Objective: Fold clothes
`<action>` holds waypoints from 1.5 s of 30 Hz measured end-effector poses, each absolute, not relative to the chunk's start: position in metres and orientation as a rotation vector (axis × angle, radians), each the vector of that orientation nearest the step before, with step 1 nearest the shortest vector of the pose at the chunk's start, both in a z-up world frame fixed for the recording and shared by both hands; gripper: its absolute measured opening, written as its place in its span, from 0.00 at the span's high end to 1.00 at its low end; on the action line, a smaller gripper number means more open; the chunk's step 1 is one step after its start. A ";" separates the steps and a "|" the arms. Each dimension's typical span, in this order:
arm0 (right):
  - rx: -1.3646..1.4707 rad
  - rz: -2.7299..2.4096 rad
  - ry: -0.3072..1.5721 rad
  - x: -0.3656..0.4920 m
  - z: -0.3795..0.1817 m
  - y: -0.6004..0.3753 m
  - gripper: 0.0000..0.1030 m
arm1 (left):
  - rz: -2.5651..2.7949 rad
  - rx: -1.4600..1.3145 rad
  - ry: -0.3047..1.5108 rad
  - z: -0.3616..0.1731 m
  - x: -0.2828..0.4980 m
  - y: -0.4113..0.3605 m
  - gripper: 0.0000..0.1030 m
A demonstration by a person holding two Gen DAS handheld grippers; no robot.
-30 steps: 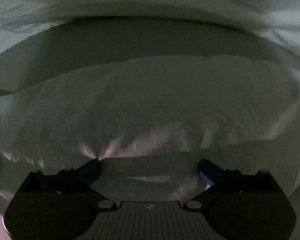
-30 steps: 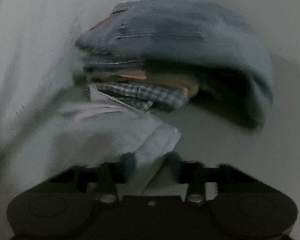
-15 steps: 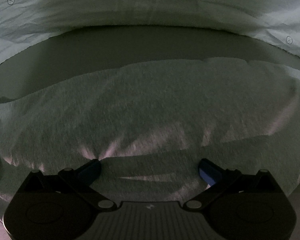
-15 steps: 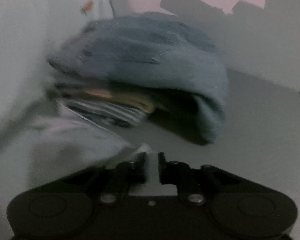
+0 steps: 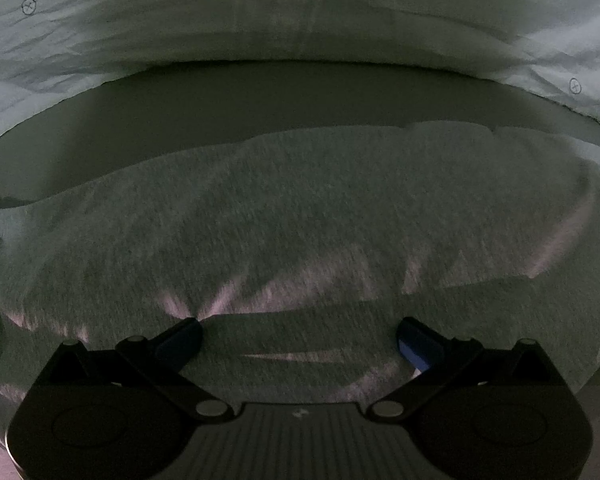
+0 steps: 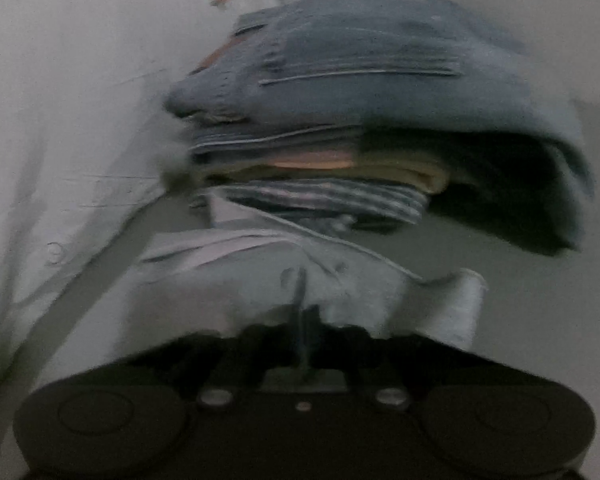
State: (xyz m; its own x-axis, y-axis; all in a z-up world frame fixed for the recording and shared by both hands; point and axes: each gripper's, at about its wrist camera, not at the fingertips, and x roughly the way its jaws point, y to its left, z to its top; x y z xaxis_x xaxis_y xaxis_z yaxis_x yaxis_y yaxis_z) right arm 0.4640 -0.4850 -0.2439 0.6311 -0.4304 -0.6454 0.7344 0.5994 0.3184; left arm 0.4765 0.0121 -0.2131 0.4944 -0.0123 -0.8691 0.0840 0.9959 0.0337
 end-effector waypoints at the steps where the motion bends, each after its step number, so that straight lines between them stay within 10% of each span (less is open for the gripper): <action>1: 0.583 -0.705 0.530 0.465 -0.238 -0.485 0.99 | -0.060 0.076 1.067 -0.212 0.479 0.012 0.00; 11: 0.545 -0.805 0.694 0.448 -0.227 -0.508 0.95 | -0.215 0.190 1.006 -0.155 0.460 -0.008 0.00; 15: 0.479 -0.771 0.665 0.420 -0.210 -0.486 0.44 | -0.411 0.392 0.939 -0.151 0.427 -0.041 0.00; 25: 0.411 -0.555 0.760 0.367 -0.205 -0.387 0.38 | -0.604 0.752 0.802 -0.200 0.381 -0.082 0.15; 27: 0.417 -0.532 0.798 0.362 -0.211 -0.370 0.38 | -0.604 0.753 0.774 -0.200 0.380 -0.081 0.31; 30: 0.407 -0.477 0.832 0.362 -0.215 -0.349 0.38 | -0.553 0.776 0.738 -0.200 0.382 -0.082 0.96; 45: -0.027 0.151 0.801 0.405 -0.190 -0.205 0.48 | -0.377 0.053 0.862 -0.133 0.482 -0.035 0.95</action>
State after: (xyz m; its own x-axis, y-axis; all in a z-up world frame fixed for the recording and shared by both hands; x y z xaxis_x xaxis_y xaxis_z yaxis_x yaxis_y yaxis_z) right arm 0.4052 -0.2049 -0.1902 0.6856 0.1250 -0.7172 -0.1452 0.9888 0.0335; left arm 0.4819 -0.0350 -0.1335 0.5893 -0.3028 -0.7490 0.3450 0.9326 -0.1056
